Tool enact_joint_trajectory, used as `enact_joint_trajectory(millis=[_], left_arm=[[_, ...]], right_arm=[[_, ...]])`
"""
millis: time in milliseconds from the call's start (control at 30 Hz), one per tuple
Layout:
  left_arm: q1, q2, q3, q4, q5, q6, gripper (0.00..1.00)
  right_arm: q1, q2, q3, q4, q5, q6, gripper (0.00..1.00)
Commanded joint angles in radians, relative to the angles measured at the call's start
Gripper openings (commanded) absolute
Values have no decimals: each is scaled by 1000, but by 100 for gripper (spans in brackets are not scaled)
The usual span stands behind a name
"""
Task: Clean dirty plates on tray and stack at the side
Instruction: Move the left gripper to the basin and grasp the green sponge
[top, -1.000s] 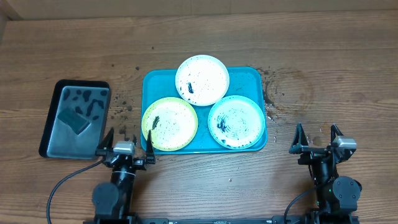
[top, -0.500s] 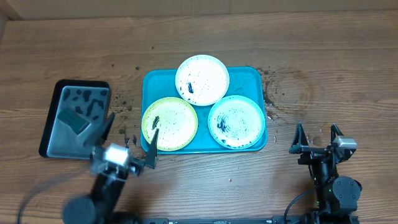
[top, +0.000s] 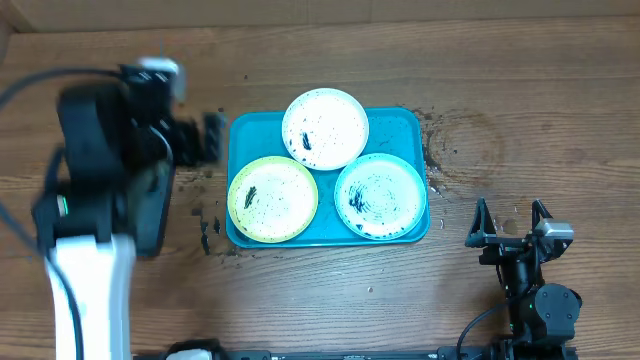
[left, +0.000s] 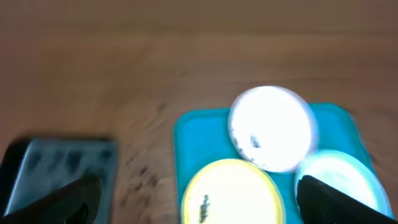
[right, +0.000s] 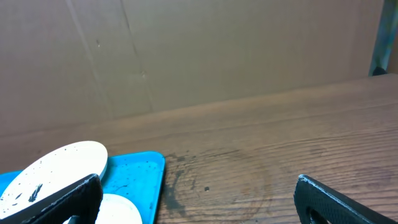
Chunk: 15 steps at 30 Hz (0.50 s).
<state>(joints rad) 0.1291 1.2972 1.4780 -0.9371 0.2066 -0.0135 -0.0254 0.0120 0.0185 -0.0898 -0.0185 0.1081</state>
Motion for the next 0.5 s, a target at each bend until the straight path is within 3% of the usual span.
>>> enact_joint_trajectory(millis=[0,133,267,333,467], left_arm=[[161,126,66,-41,14,-204,100],[323,251,73,-51,190,-249,100],[424,361,73,-71,190,-291,100],[446,408,73,-69,148,-339,100],[429,512,73,-74,-88,-478,100]], right_arm=[[4,-9,-11,6,10,3,100],[4,-9,-11,6,10,3,100],[4,-9,-11,6,10,3,100],[4,-9,-11,6,10,3,100],[4,-9,-11,6,10,3,100]])
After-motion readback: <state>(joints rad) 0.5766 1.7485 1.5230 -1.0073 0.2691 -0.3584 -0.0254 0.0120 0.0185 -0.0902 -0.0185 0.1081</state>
